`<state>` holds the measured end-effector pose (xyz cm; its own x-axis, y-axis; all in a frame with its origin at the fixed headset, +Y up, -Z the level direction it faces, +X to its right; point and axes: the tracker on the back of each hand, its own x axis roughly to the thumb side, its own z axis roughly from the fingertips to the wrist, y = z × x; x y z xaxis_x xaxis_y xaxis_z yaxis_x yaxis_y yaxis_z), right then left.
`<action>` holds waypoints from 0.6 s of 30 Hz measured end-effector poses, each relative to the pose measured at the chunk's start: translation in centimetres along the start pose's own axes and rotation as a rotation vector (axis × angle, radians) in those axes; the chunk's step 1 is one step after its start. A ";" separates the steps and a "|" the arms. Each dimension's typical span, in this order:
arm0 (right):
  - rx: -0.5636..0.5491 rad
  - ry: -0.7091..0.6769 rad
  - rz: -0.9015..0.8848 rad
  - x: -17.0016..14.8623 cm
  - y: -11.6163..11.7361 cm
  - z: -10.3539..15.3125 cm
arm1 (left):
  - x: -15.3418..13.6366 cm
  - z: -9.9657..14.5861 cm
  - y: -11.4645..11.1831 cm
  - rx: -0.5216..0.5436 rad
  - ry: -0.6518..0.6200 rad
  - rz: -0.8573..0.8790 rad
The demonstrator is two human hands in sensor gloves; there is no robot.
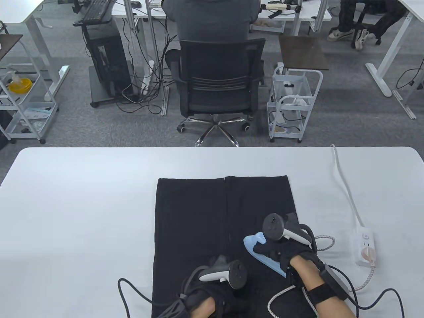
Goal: Iron trousers with electric iron on table
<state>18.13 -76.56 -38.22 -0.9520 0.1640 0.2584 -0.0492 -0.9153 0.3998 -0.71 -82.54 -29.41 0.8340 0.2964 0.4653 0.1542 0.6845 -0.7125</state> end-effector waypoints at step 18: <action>-0.155 -0.261 0.034 9.7 -3.8 3.2 | -17.6 10.1 4.1 0.495 0.326 0.289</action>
<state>10.00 -70.35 -34.42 -0.8451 0.2030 0.4945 -0.0831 -0.9638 0.2535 -20.10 -78.22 -35.24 0.9351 0.3502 0.0536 -0.2964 0.8561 -0.4233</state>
